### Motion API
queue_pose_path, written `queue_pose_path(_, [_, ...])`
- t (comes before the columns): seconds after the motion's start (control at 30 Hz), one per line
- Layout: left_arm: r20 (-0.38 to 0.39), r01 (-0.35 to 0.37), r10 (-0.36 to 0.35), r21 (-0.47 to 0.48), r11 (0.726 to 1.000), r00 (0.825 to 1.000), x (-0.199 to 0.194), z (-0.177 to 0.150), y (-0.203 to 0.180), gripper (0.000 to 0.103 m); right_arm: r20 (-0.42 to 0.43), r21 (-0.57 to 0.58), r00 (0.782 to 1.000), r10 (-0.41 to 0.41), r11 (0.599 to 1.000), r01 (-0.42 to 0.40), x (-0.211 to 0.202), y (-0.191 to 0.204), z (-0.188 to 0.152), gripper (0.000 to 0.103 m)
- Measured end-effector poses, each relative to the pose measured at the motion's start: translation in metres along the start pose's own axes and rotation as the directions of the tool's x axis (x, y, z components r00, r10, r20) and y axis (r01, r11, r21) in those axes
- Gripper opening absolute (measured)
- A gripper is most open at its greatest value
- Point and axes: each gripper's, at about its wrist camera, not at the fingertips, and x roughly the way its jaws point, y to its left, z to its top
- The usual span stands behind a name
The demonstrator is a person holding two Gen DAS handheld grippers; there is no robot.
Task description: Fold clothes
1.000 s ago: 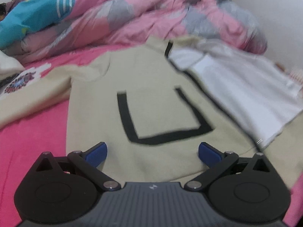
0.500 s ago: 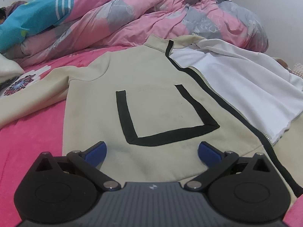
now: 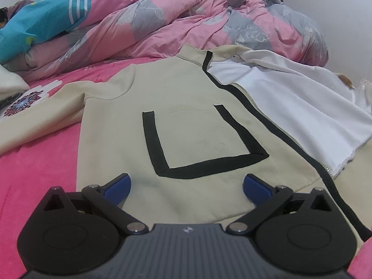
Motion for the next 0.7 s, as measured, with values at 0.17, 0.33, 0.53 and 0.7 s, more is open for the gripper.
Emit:
queue_pose_path(0.17, [0.004, 0.008, -0.008, -0.01, 1.0, 1.0, -0.001, 0.0, 0.001, 0.103, -0.041, -0.257, 0.98, 0.194, 0.946, -0.198, -0.018, 0.085, -0.009, 0.001])
queue_pose_path(0.33, [0.006, 0.019, -0.019, -0.019, 1.0, 1.0, -0.001, -0.001, 0.003, 0.103, -0.321, -0.535, 0.904, 0.283, 0.733, -0.42, -0.027, 0.162, -0.069, 0.001])
queue_pose_path(0.53, [0.011, 0.03, -0.03, -0.029, 0.999, 0.999, -0.003, -0.001, 0.005, 0.103, -0.652, -0.693, 0.758, 0.031, 0.382, -0.611, -0.031, 0.188, -0.184, 0.001])
queue_pose_path(0.7, [0.012, 0.032, -0.032, -0.031, 0.999, 0.999, -0.003, -0.002, 0.005, 0.103, -0.682, -0.732, 0.684, -0.259, 0.245, -0.636, -0.024, 0.153, -0.253, 0.001])
